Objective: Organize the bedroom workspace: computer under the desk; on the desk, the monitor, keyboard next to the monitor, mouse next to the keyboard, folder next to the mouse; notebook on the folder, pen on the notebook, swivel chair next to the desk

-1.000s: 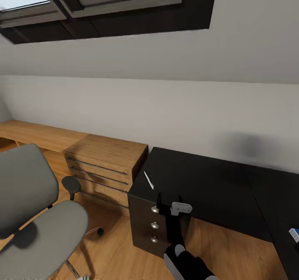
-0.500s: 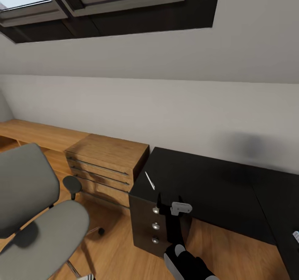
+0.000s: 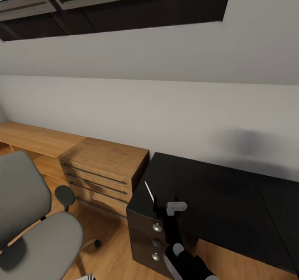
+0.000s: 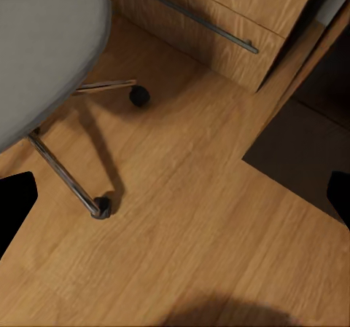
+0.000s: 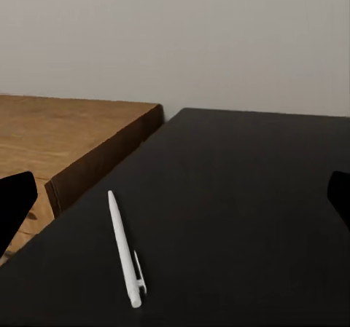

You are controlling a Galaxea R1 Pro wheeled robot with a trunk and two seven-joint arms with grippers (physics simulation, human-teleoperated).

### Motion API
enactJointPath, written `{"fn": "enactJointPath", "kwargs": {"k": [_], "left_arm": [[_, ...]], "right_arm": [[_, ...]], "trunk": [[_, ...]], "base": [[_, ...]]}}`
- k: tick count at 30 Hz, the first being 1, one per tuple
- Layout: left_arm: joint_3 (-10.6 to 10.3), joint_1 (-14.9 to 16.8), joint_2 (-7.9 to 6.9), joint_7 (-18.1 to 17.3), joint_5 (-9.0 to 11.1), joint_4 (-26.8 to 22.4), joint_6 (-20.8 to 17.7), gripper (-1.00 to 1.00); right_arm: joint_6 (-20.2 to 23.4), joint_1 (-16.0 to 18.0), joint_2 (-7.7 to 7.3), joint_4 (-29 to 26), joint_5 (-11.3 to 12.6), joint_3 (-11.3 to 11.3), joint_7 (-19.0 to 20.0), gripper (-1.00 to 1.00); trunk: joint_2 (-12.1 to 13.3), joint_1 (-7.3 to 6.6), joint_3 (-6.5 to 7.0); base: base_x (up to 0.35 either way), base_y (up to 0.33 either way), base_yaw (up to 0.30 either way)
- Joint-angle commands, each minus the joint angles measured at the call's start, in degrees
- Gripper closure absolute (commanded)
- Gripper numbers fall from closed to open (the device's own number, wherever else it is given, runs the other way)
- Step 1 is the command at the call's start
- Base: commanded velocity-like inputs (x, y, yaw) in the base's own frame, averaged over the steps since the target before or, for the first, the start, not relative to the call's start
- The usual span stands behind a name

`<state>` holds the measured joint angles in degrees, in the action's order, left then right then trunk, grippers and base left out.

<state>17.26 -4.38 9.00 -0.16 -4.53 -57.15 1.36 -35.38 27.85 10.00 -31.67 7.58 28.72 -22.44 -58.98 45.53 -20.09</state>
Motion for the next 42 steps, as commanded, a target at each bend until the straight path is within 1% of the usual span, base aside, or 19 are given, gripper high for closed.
{"fn": "enactJointPath", "kwargs": {"k": [1,2,3,4,6,7,9,12,13,14,15,17,19,20,21,23,24,33,42], "left_arm": [[0.14,-0.01,0.06,-0.02,-0.48,-0.07,0.13,-1.00],[0.14,-0.01,0.06,-0.02,-0.48,-0.07,0.13,-1.00],[0.14,-0.01,0.06,-0.02,-0.48,-0.07,0.13,-1.00],[0.14,-0.01,0.06,-0.02,-0.48,-0.07,0.13,-1.00],[0.14,-0.01,0.06,-0.02,-0.48,-0.07,0.13,-1.00],[0.14,-0.01,0.06,-0.02,-0.48,-0.07,0.13,-1.00],[0.14,-0.01,0.06,-0.02,-0.48,-0.07,0.13,-1.00],[0.14,-0.02,0.06,-0.03,-0.43,-0.08,0.19,-1.00],[0.14,-0.01,0.02,-0.08,-0.40,-0.24,0.26,-1.00],[0.16,-0.01,0.00,-0.12,-0.40,-0.43,0.36,-1.00],[0.17,-0.01,0.00,-0.15,-0.40,-0.60,0.49,-1.00],[0.31,-1.74,-0.02,-0.33,-0.18,-5.03,3.33,-1.00],[0.38,-3.11,-0.02,-0.41,-0.01,-7.99,4.33,-1.00],[0.47,-5.80,-0.05,-0.51,1.23,-12.94,5.15,-1.00],[0.61,-9.97,-0.25,-0.61,6.70,-19.41,4.53,-1.00],[0.98,-10.78,-0.34,-0.62,8.31,-20.60,2.39,-1.00],[1.13,-10.97,-0.36,-0.63,8.68,-20.92,1.57,-1.00],[1.28,-11.17,-0.38,-0.56,9.01,-21.16,0.68,-1.00],[1.29,-11.17,-0.38,-0.48,9.01,-21.16,0.66,-1.00]], "right_arm": [[1.48,0.10,0.00,0.00,0.17,0.36,-0.18,-1.00],[5.40,0.13,0.00,-0.19,-0.40,0.33,-0.10,-1.00],[7.49,0.14,0.00,-0.30,-0.61,0.32,-0.08,-1.00],[11.81,0.18,0.00,-0.65,-0.93,0.33,0.01,-1.00],[16.09,0.21,0.00,-1.24,-1.14,0.31,0.18,-1.00],[20.18,0.28,0.00,-1.96,-1.28,0.30,0.46,-1.00],[24.06,0.44,0.00,-2.74,-1.36,0.30,0.92,-1.00],[34.60,1.51,0.00,-4.33,-1.48,0.29,2.31,-1.00],[41.29,2.88,0.00,-4.70,-1.33,0.26,2.80,-1.00],[44.30,3.61,0.00,-4.80,-1.24,0.24,3.07,-1.00],[45.62,3.93,0.00,-4.84,-1.21,0.21,3.22,-1.00],[50.85,4.90,0.00,-4.91,-1.16,0.16,6.63,-1.00],[52.65,5.16,0.00,-4.97,-1.18,0.11,8.42,-1.00],[54.22,5.39,0.00,-5.27,-1.20,0.04,10.19,-1.00],[55.36,5.59,0.00,-6.51,-1.15,-0.28,11.71,-1.00],[55.37,5.62,0.00,-6.86,-0.81,-1.18,11.99,-1.00],[55.27,5.63,0.00,-7.10,-0.66,-1.67,12.12,-1.00],[55.09,5.64,0.00,-8.59,-0.76,-2.00,12.01,-1.00],[54.29,5.64,0.00,-8.76,-0.96,-1.91,12.29,-1.00]], "trunk": [[-0.04,0.03,-0.05],[-0.04,0.03,-0.05],[-0.04,0.03,-0.05],[-0.04,0.03,-0.05],[-0.04,0.03,-0.05],[-0.04,0.03,-0.05],[-0.04,0.03,-0.05],[-0.04,0.03,-0.05],[-0.04,0.03,-0.05],[-0.04,0.03,-0.05],[-0.04,0.03,-0.05],[-0.04,0.03,-0.05],[-0.04,0.03,-0.05],[-0.04,0.03,-0.05],[-0.04,0.03,-0.05],[-0.04,0.03,-0.05],[-0.04,0.03,-0.05],[-0.04,0.03,-0.05],[-0.04,0.03,-0.05]], "base": [[0.168,0.000,0.000],[0.145,0.000,0.000],[0.125,0.000,0.000],[0.080,0.000,0.000],[0.057,0.000,0.000],[0.033,0.000,0.000],[0.024,0.000,0.000],[0.009,0.000,0.000],[0.002,0.000,0.000],[0.001,0.000,0.000],[0.001,0.000,0.000],[0.000,0.000,0.000],[0.000,0.000,0.000],[0.000,0.000,0.000],[0.000,0.000,0.000],[0.000,0.000,0.000],[0.000,0.000,0.000],[0.000,0.000,0.012],[0.000,0.000,0.181]]}}
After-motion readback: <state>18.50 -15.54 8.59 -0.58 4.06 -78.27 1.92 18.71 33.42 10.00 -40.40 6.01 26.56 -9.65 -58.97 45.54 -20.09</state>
